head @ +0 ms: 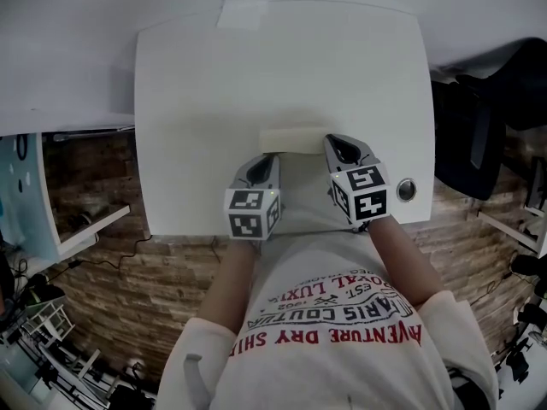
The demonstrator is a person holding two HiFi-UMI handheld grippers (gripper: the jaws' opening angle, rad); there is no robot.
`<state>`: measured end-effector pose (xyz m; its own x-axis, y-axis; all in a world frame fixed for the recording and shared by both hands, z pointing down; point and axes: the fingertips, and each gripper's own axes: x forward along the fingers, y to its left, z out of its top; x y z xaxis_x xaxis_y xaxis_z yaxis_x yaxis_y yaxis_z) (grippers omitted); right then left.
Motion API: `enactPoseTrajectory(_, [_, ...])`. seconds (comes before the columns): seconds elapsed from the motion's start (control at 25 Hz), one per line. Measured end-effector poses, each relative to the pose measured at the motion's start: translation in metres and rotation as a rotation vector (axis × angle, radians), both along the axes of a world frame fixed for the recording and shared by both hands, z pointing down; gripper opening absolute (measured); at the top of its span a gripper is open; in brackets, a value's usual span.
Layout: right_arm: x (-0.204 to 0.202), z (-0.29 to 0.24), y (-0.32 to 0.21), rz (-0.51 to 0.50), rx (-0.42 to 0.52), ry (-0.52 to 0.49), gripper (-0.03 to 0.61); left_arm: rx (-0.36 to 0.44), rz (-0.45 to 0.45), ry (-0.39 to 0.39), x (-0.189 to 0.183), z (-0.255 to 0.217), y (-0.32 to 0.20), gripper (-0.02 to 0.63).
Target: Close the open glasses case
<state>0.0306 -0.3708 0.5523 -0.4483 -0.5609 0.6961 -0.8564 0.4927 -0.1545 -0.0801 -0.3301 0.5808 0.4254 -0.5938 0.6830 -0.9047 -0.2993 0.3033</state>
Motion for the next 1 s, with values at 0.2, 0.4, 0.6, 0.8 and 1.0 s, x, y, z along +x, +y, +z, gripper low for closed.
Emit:
enactPoseTrajectory(0.2, [-0.004, 0.004, 0.008, -0.017, -0.004, 0.011, 0.012, -0.032, 0.024, -0.031, -0.004, 0.004, 0.007, -0.002])
enactPoseTrajectory(0.4, [-0.004, 0.005, 0.015, -0.026, -0.004, 0.016, 0.012, -0.047, 0.013, -0.033, -0.005, 0.007, 0.018, -0.002])
enactPoseTrajectory(0.6, [-0.004, -0.005, 0.016, -0.025, 0.031, 0.004, 0.012, -0.013, 0.007, -0.042, -0.008, -0.005, 0.017, -0.002])
enactPoseTrajectory(0.8, [-0.002, -0.039, 0.012, -0.003, 0.148, -0.04, 0.012, 0.107, -0.005, -0.026, -0.008, -0.049, 0.001, -0.002])
enactPoseTrajectory(1.0, [0.002, -0.086, 0.011, 0.024, 0.254, -0.097, 0.012, 0.256, 0.004, -0.004, 0.0, -0.112, -0.013, -0.002])
